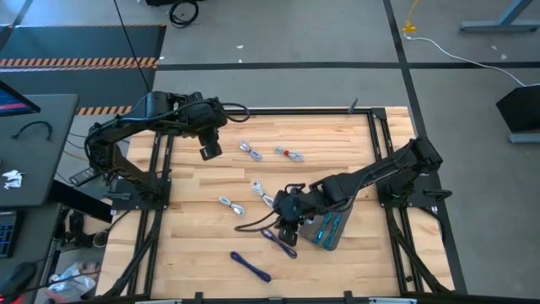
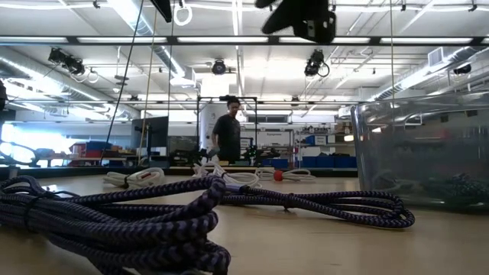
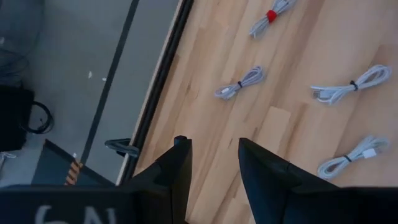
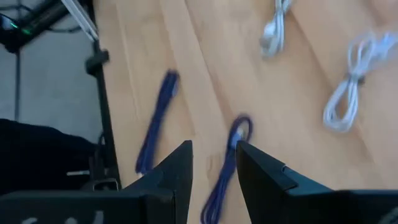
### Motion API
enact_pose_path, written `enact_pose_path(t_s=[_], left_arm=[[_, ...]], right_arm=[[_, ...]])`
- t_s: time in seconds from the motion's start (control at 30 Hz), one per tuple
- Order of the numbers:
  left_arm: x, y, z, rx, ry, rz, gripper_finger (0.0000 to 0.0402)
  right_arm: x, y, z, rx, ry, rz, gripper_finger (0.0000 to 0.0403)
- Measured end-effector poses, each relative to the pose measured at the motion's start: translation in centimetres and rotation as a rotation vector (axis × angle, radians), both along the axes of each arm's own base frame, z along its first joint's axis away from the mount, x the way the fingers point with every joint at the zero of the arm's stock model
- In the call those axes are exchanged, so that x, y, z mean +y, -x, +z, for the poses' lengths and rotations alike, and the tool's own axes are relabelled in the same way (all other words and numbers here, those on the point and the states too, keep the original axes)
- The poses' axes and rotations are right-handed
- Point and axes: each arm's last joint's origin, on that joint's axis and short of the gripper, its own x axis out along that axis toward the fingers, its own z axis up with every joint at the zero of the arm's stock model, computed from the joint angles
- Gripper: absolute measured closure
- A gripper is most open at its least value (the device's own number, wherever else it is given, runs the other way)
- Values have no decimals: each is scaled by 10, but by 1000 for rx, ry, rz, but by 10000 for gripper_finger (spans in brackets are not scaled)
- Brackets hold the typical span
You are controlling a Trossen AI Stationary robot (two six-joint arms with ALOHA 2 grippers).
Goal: Pick and place USB-C Cables
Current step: Put the top purple charger cable into the gray bin
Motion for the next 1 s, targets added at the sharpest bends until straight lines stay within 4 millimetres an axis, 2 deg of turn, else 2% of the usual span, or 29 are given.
enact_pose_path(t_s=[0.23, 0.37, 0.63, 1.0], left_arm=[[-12, -3, -2, -26, 235, -157, 265], [-19, -4, -2, -28, 276, -205, 264], [-18, -4, -2, -29, 260, -182, 264], [-18, -3, -2, -30, 259, -180, 265]], right_arm=[[6, -5, -12, 27, -7, -9, 275], [6, -7, -19, 68, -35, 60, 275], [20, -22, -80, 270, -120, 209, 248], [36, -29, -130, 368, -108, 235, 211]])
